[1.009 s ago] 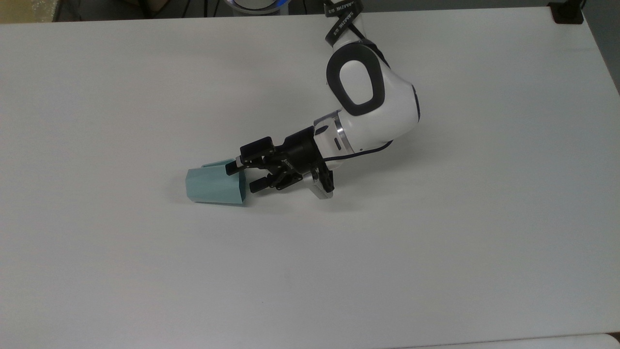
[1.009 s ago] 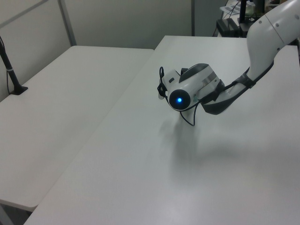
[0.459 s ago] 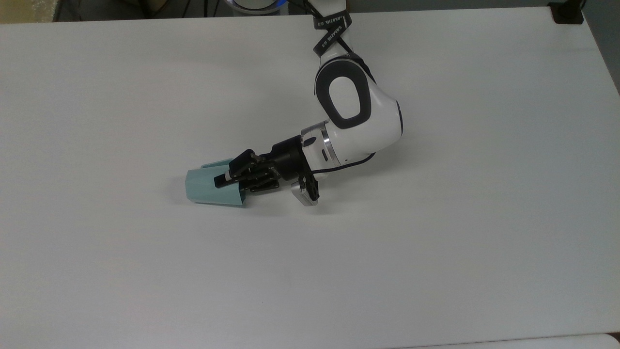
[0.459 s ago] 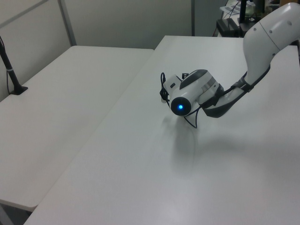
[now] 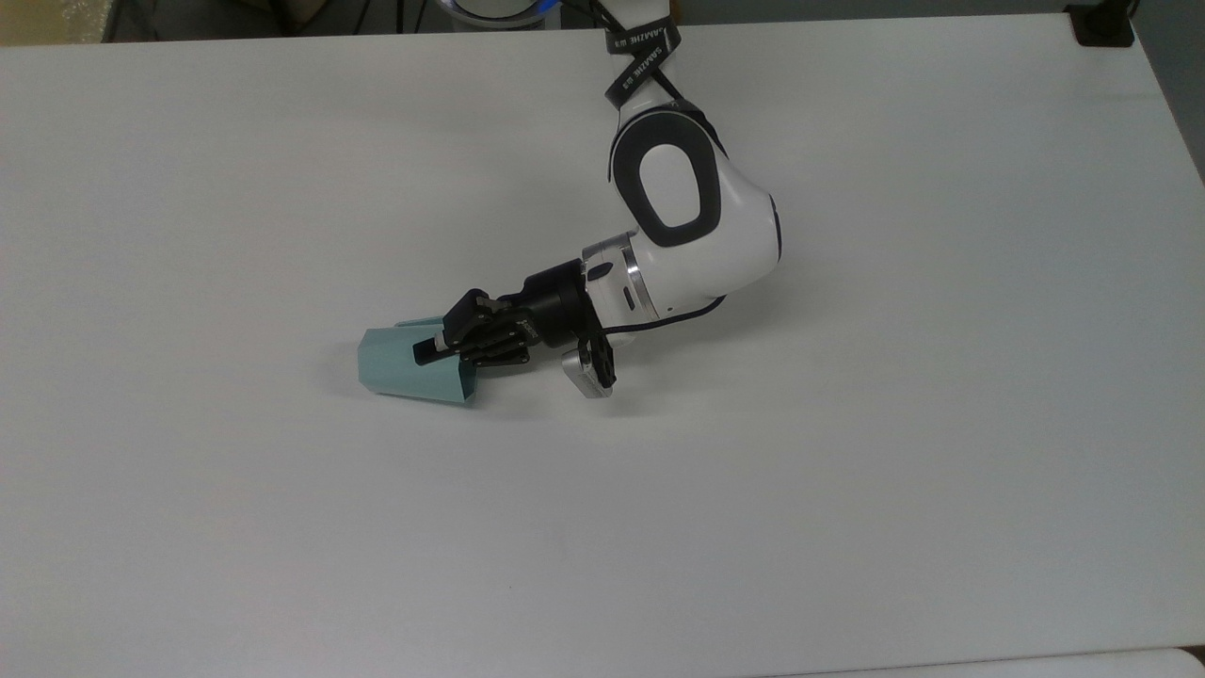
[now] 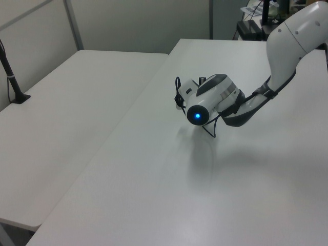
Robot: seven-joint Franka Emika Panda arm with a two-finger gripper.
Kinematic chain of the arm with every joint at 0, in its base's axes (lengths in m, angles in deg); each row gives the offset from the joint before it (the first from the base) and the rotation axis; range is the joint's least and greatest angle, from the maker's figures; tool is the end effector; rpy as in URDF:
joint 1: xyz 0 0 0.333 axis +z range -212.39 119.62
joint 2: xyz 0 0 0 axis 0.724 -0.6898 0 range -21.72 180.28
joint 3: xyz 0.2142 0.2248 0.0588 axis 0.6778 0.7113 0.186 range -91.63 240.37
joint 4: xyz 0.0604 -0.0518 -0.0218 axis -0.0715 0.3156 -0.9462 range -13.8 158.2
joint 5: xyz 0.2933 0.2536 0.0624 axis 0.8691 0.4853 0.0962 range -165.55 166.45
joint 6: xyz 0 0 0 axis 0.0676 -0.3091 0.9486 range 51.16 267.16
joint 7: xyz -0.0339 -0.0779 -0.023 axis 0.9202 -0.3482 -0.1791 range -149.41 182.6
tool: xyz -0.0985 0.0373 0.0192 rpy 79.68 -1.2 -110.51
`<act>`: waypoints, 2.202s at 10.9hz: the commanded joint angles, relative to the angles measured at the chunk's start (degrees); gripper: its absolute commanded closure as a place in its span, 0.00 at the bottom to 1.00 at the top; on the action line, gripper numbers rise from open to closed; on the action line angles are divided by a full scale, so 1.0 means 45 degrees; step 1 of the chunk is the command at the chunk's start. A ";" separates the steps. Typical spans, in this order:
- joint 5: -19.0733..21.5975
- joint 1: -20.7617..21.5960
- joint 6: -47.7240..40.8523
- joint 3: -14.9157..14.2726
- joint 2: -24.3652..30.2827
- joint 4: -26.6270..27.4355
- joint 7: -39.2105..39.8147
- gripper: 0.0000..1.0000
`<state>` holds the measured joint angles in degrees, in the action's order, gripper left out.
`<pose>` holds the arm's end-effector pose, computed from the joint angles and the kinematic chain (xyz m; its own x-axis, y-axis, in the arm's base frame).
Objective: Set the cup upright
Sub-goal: 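Lift the cup and rotate it so its base points down, then lower the upright cup onto the table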
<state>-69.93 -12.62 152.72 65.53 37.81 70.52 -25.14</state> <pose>0.6490 0.2286 0.2550 0.9252 0.3742 0.0629 0.0473 -0.2783 0.9593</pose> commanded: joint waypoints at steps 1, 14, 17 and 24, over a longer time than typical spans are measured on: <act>0.0267 -0.0238 0.0387 0.0205 0.0365 0.0335 -0.0141 1.00; 1.1853 -0.2754 0.3082 0.0030 0.8408 0.4139 0.3443 1.00; 1.4675 -0.3031 0.5138 -0.0885 0.9873 0.6844 0.5383 1.00; 1.6518 -0.2836 0.8824 -0.1904 1.0328 0.9787 0.6091 1.00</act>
<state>2.61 -26.60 189.82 57.55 81.84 111.58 0.69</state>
